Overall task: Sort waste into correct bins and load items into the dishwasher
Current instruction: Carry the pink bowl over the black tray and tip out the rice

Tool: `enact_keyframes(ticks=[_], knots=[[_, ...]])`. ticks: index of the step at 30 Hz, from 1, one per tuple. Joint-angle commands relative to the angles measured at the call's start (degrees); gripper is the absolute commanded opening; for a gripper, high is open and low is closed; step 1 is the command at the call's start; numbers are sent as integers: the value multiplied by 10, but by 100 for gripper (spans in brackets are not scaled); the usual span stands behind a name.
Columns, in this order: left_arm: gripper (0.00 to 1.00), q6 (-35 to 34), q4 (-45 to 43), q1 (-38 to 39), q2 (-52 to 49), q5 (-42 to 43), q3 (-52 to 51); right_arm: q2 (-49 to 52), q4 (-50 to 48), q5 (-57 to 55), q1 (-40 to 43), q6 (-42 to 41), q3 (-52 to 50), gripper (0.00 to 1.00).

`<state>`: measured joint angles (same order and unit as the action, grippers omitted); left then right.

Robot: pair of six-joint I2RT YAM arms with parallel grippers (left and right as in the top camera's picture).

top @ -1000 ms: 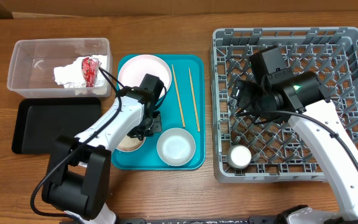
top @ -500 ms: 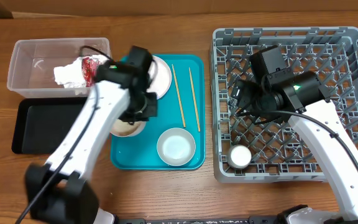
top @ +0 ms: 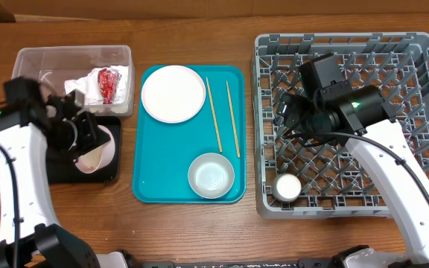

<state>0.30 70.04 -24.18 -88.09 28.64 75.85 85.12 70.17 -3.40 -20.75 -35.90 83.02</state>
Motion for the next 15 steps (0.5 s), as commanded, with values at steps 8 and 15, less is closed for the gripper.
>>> enact_keyframes(ticks=[8, 15], knots=[[4, 59, -141, -149, -12, 232, -143, -5, -5, 1, 1, 4, 9, 95], [4, 60, -180, -152, -57, 298, -151, -5, -3, 1, 1, 4, 9, 95]])
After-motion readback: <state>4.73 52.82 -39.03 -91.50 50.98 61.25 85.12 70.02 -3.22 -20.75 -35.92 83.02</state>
